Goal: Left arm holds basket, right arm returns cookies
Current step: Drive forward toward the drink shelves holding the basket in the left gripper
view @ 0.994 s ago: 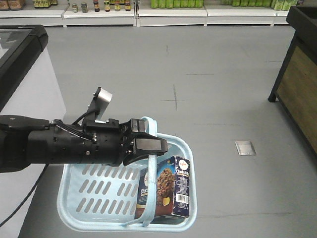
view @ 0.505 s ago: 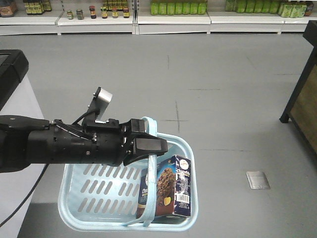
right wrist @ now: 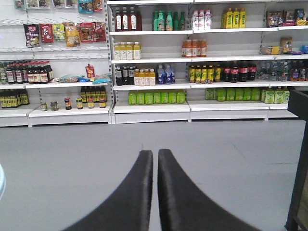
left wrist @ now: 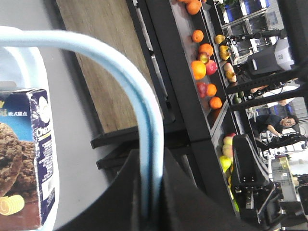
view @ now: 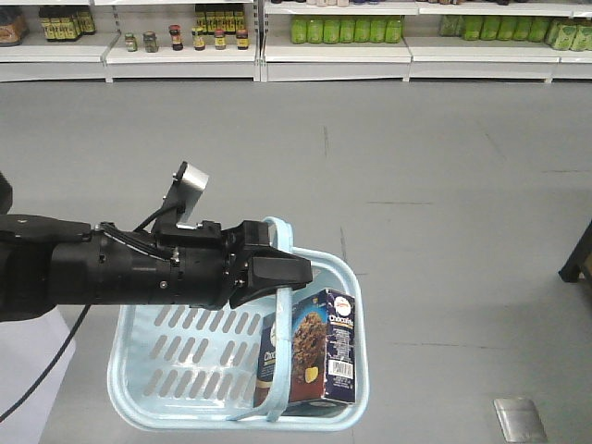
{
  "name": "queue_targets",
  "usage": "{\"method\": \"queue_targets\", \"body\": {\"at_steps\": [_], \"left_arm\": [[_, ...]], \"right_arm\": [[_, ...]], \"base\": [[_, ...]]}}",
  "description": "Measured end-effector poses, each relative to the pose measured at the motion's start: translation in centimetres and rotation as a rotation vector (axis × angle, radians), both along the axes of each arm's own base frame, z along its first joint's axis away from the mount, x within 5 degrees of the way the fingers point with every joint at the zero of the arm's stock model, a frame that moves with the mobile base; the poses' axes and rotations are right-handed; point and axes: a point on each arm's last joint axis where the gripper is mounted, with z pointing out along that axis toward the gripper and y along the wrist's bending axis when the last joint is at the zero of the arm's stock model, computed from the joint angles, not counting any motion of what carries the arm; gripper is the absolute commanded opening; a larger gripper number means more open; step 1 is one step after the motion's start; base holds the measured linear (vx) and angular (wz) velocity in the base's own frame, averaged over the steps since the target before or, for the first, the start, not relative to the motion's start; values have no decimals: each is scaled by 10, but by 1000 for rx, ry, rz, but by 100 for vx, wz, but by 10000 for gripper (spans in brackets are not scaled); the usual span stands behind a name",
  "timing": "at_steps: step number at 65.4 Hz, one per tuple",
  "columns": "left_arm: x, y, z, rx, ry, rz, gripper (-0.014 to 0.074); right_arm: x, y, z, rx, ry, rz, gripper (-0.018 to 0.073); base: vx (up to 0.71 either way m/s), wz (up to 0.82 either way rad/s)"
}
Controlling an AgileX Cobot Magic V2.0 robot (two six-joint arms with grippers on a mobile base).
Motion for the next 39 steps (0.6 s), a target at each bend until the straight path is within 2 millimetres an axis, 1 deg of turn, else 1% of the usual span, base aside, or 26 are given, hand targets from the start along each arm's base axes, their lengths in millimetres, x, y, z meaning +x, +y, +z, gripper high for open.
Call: {"method": "queue_targets", "body": {"at_steps": [39], "left_arm": [[0, 0, 0, -1, 0, 1, -3]], "right_arm": [[0, 0, 0, 0, 0, 0, -6]], "base": [[51, -4]]}}
